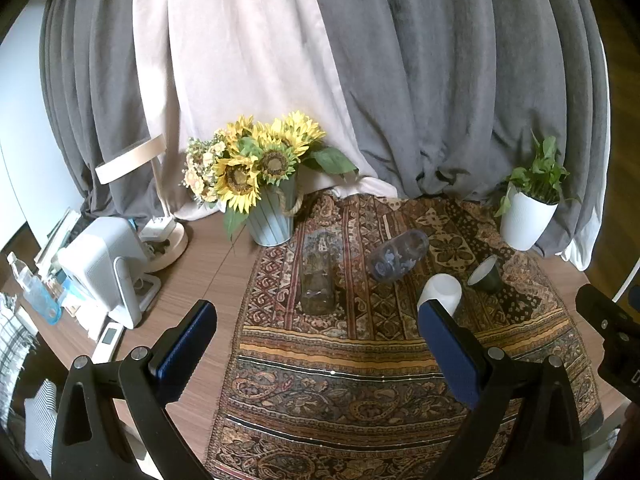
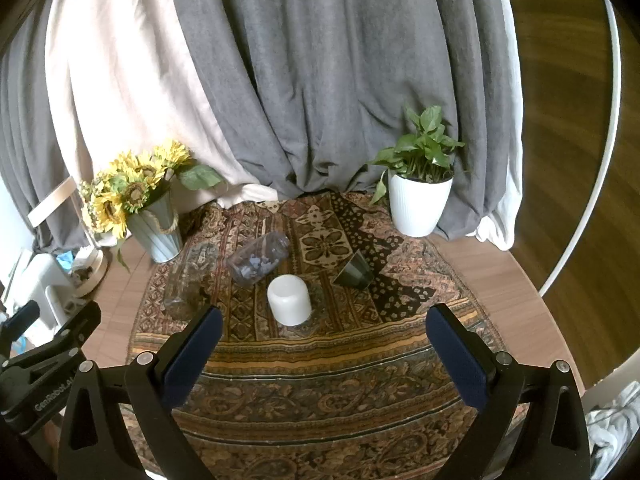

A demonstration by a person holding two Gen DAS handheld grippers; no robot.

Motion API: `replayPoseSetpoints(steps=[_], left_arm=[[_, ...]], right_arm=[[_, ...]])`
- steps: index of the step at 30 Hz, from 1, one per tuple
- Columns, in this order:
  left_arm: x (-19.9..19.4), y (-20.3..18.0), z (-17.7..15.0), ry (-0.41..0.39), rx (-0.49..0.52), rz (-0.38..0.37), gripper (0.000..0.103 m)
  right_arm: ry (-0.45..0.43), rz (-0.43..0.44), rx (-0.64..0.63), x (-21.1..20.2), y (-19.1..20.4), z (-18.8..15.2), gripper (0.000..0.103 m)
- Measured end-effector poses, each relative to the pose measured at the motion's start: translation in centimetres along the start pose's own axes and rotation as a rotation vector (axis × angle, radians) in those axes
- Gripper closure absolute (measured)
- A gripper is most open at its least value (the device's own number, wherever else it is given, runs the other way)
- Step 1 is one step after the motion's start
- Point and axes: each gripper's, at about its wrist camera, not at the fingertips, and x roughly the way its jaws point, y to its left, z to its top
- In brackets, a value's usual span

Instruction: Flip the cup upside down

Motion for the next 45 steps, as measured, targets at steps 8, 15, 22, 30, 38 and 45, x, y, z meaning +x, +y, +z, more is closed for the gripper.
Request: replayPoseSetpoints(steps=[8,15,22,30,38,45], left_arm=[[0.1,0.0,-0.2,0.002,0.001,0.012,0.0],[0.2,-0.1,-0.1,0.001,0.001,0.027,0.0],[0.2,-0.1,-0.1,0.003,0.0,0.033,0.0],[0.3,-0.1,-0.1,0.004,-0.002,0.049,0.0],[0.9,-0.1,-0.1,0.015,-0.002,0.081,0.0],[4.2,0.6,-0.2,0.107,-0.002,0.069,0.0]], right_arm=[[-0.004,-0.002,0.004,0.0,0.0,0.0,0.001],[-0.005,-0.003,0.005,0.0,-0.1,0.1,0.001],[-0.006,-0.007,0.005,0.0,-0.1,0.0,0.001],[-0.008,-0.012,0.008,0.1,-0.1,0.1,0.001],[-0.005,-0.023,0.011,0.6,0.1,0.1,0.001],[0.028,-0.031,0.019,3.0,1.0,-0.2,0.001]])
